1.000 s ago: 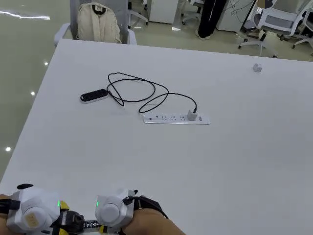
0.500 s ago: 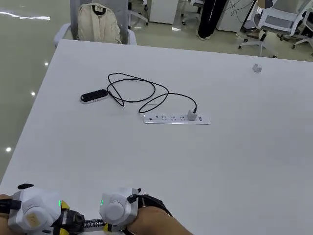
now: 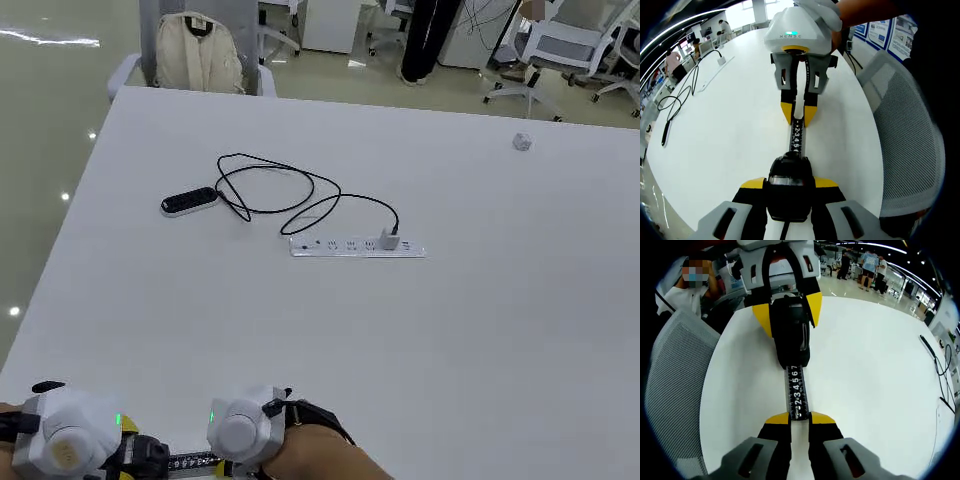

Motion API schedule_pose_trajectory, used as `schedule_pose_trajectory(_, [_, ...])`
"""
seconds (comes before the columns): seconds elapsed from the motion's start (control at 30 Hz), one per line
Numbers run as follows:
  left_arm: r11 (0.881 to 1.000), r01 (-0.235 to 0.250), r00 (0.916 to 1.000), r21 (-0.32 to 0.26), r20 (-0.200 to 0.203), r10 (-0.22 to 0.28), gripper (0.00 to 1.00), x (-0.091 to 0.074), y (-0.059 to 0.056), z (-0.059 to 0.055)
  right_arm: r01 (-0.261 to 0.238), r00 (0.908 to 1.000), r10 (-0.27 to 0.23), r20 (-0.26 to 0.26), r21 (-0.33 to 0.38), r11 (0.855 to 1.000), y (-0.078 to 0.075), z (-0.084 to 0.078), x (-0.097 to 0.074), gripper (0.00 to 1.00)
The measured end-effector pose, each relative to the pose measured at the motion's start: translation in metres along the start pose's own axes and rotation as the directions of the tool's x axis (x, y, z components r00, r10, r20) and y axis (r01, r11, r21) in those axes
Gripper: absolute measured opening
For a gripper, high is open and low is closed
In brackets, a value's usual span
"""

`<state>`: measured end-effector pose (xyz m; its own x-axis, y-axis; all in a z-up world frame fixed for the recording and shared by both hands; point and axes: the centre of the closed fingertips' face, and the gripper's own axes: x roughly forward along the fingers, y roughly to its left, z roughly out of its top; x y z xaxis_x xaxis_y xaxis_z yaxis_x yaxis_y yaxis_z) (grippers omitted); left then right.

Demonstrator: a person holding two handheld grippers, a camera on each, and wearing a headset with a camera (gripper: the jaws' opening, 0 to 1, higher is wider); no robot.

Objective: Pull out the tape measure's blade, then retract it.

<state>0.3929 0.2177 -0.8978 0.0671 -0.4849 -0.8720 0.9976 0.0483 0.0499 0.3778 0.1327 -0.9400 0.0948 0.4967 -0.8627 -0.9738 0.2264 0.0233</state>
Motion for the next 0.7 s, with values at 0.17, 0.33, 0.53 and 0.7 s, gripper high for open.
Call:
schedule_pose_trajectory(0.17, [1.000, -0.001, 1.0000, -0.003, 0.004, 0.001, 0.30, -0.0005, -0.0001, 0.0003, 0.001, 1.0000, -0.001, -0.004, -0.004, 1.000, -0.0006, -0.0030, -0.0021, 0.11])
schedule_pose_trajectory(0.33, [1.000, -0.001, 1.0000, -0.001, -0.001, 0.001, 0.30, -0.0006, -0.0002, 0.0006, 0.001, 1.0000, -0.001, -0.006, -0.002, 1.000, -0.0012, -0.0042, -0.0036, 0.11])
schedule_pose_trajectory(0.53, [1.000, -0.001, 1.0000, -0.004, -0.002, 0.001, 0.30, -0.0007, 0.0002, 0.0006, 0.002, 1.0000, -0.002, -0.005, -0.008, 1.000, -0.0021, -0.0060, -0.0045, 0.11])
schedule_pose_trajectory(0.7, [1.000, -0.002, 1.0000, -0.007, -0.003, 0.002, 0.30, -0.0002, 0.0007, 0.0002, 0.003, 1.0000, -0.003, -0.003, -0.002, 1.000, -0.0034, -0.0091, -0.0058, 0.11])
